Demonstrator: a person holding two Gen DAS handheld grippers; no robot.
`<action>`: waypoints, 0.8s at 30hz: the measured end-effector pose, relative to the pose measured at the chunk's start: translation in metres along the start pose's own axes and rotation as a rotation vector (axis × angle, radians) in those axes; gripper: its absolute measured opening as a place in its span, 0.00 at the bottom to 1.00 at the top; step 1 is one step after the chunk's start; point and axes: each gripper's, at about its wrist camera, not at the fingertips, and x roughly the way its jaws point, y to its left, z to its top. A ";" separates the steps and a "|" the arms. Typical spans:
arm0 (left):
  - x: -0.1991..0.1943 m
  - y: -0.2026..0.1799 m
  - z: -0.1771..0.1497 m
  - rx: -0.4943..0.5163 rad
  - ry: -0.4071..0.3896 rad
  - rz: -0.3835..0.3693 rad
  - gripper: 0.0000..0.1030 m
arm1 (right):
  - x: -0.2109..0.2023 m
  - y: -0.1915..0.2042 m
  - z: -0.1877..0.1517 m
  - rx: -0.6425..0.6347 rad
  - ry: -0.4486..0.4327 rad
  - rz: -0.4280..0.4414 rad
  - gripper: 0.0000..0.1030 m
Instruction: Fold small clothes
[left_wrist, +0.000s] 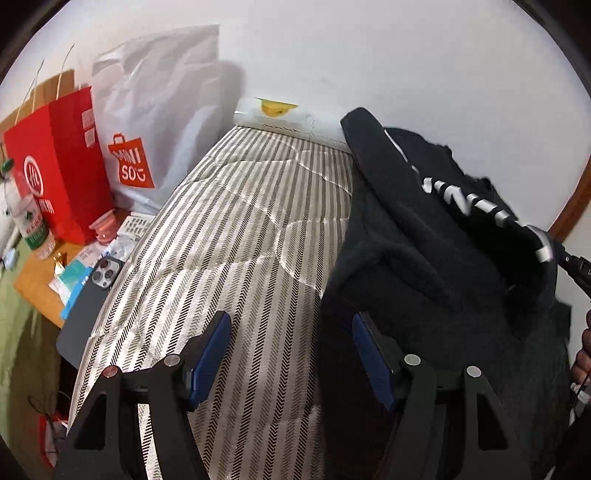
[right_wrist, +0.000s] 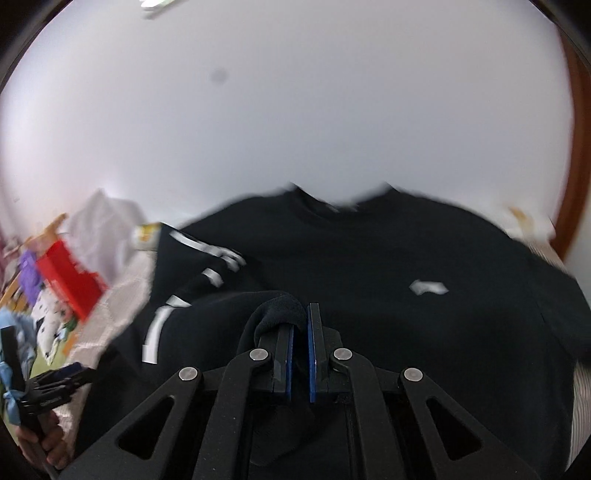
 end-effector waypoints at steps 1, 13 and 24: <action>0.001 -0.003 0.000 0.019 0.004 0.013 0.64 | 0.004 -0.011 -0.004 0.023 0.024 -0.015 0.07; 0.012 -0.040 0.026 0.094 0.028 0.088 0.64 | -0.029 -0.063 -0.022 -0.033 0.098 -0.110 0.50; 0.018 -0.045 0.021 0.085 -0.033 0.036 0.66 | -0.002 0.006 -0.026 -0.110 0.082 0.031 0.70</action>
